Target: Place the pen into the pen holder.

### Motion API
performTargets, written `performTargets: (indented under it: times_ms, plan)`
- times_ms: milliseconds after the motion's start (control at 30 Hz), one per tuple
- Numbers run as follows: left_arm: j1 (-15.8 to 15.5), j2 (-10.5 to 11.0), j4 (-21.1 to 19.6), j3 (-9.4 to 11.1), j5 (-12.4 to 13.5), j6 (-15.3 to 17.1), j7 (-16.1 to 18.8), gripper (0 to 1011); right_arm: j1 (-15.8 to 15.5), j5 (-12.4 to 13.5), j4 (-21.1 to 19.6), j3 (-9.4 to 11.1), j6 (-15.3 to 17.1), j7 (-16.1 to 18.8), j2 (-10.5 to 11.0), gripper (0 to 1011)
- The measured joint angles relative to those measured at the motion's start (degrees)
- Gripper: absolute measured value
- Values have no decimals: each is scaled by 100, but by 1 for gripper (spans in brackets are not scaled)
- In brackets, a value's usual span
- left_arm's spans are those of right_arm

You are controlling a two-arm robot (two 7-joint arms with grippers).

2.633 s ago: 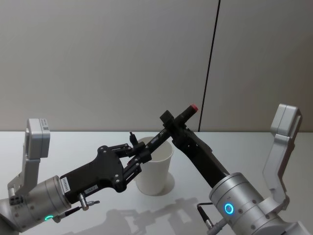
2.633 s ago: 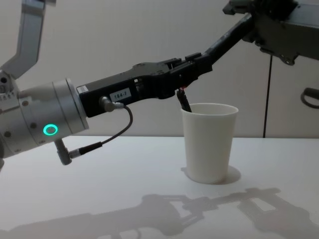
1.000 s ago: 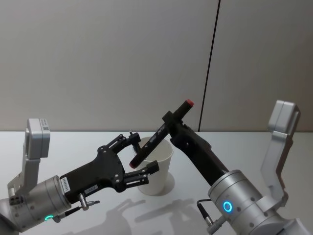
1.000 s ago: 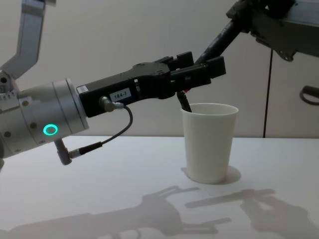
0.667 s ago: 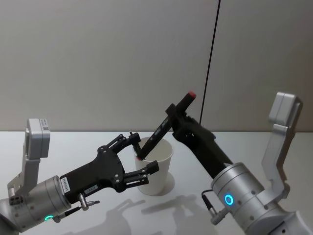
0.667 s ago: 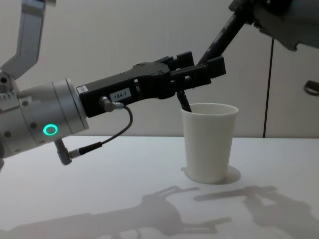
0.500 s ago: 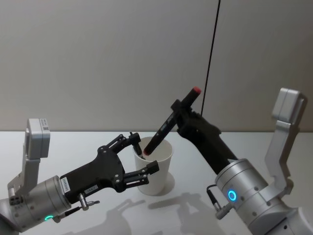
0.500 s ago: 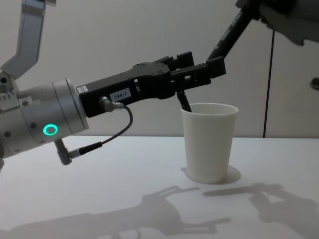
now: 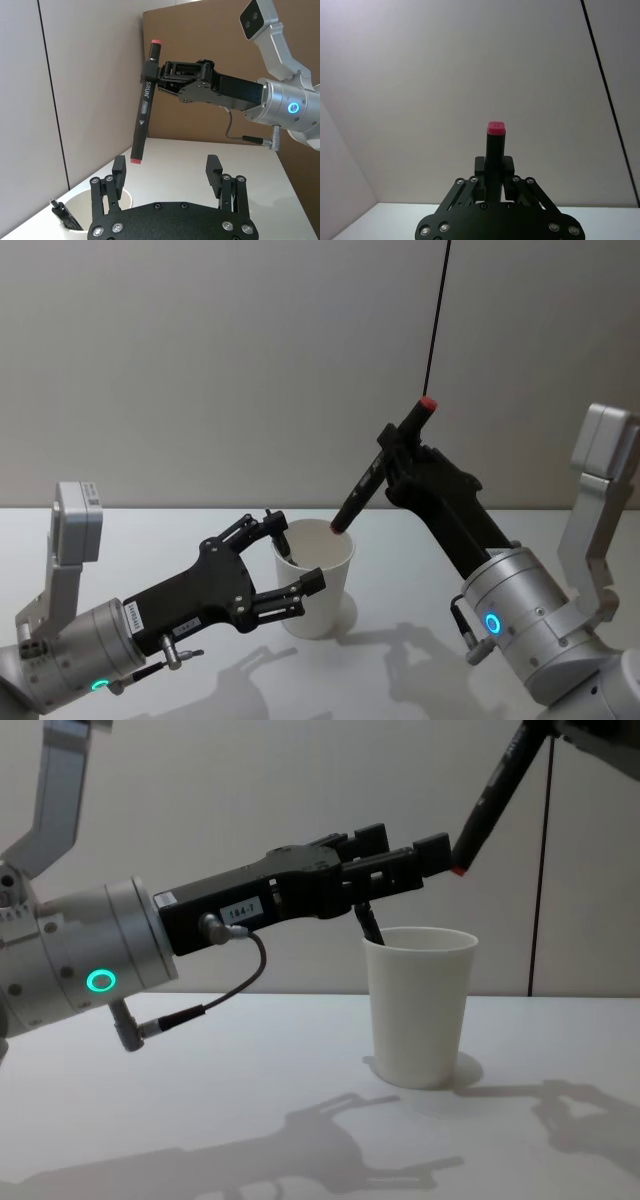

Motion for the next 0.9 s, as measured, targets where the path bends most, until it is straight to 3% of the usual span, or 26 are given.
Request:
performTargets:
  times_ms: [367, 900]
  plan:
    - [0, 0, 0, 0, 0, 0, 0, 1002, 143, -410, 186, -27, -133, 107, 126, 196]
    - [0, 0, 0, 0, 0, 0, 0, 1002, 453, -1015, 661, -344, -391, 425, 185, 196]
